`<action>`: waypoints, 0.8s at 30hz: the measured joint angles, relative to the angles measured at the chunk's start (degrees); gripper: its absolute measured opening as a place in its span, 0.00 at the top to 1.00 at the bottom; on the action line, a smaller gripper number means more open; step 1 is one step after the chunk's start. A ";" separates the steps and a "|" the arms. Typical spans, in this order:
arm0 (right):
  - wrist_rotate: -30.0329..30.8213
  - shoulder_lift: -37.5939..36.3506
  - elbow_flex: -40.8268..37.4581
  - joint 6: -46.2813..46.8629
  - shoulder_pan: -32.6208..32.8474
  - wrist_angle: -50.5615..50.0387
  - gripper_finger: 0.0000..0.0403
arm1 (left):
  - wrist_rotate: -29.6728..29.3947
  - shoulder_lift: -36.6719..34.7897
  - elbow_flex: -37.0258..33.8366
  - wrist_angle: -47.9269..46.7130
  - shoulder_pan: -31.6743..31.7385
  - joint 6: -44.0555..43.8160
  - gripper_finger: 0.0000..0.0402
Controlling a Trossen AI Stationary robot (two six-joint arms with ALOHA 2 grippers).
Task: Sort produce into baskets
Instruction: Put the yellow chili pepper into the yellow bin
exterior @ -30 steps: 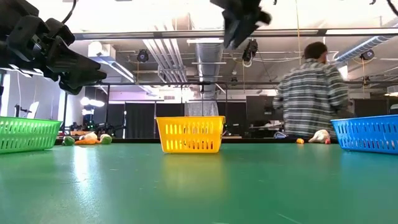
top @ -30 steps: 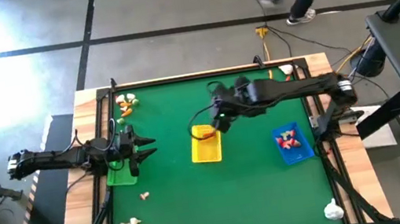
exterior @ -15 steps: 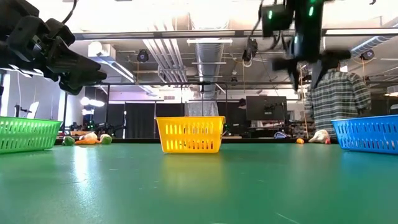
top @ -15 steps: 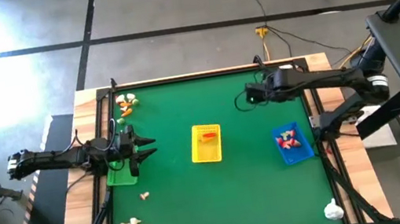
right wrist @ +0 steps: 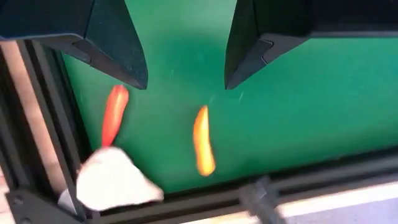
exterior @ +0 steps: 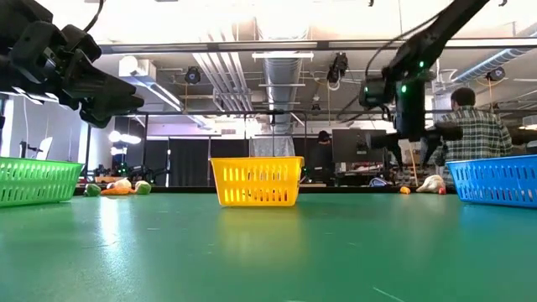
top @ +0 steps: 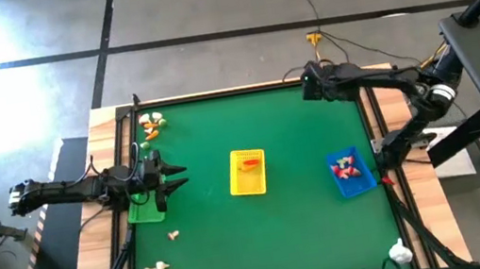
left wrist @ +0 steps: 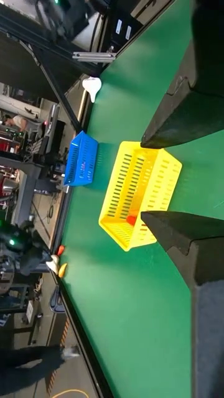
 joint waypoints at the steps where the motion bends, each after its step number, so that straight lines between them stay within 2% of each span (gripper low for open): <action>1: -1.29 0.99 0.15 -1.57 -1.56 1.26 0.49 | 0.00 0.00 0.00 0.00 0.00 -0.02 0.61; 4: -5.81 4.40 0.99 -6.80 -5.89 4.75 0.49 | 0.00 0.00 0.00 0.00 0.00 0.00 0.61; 9: -9.84 9.74 3.17 -13.22 -10.30 8.62 0.49 | 0.00 0.00 -0.02 0.00 -0.01 -0.01 0.61; 15: -13.41 14.44 6.06 -15.08 -13.17 8.79 0.53 | 0.00 0.00 0.00 0.00 0.00 0.00 0.61; 19: -13.98 15.32 6.65 -19.66 -13.32 9.24 0.63 | 0.00 0.00 0.00 0.00 0.00 0.00 0.61; 24: -13.23 14.83 6.04 -22.63 -13.31 10.18 0.83 | 0.00 0.00 0.00 -0.03 -0.02 -0.02 0.61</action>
